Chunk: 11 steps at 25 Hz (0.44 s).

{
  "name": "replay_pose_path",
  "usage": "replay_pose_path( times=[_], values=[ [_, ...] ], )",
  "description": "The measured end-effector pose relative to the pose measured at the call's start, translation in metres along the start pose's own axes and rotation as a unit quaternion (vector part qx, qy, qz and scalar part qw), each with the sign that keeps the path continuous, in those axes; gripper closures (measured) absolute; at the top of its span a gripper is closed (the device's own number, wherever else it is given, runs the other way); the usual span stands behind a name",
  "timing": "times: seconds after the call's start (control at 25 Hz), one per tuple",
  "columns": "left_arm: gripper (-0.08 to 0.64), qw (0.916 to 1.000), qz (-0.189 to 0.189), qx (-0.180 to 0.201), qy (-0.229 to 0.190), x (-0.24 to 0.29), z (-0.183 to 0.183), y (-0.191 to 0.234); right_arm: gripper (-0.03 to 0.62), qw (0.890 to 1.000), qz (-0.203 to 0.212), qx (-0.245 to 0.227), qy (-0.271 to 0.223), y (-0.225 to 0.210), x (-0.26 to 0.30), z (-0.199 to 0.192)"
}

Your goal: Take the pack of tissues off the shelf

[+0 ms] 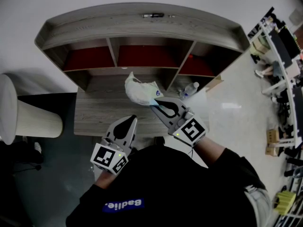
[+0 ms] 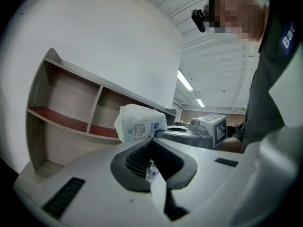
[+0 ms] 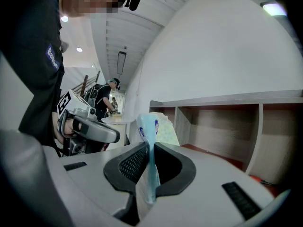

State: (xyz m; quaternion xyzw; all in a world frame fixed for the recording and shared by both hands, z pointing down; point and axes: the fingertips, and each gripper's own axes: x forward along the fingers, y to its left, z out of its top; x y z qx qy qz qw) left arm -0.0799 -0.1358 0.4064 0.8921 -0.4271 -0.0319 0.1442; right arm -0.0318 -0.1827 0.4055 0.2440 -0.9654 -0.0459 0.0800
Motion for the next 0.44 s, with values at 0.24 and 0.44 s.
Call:
replay_pose_path(
  times=[0.24, 0.44],
  values=[
    [0.558, 1.0, 0.003, -0.002, 0.002, -0.0001, -0.0005, -0.0001, 0.534, 1.0, 0.004, 0.001, 0.004, 0.001, 0.0003, -0.0008],
    [0.558, 1.0, 0.004, -0.002, 0.003, -0.0001, -0.0026, -0.0009, 0.534, 1.0, 0.006, -0.001, 0.003, 0.0018, 0.0, -0.0019]
  ],
)
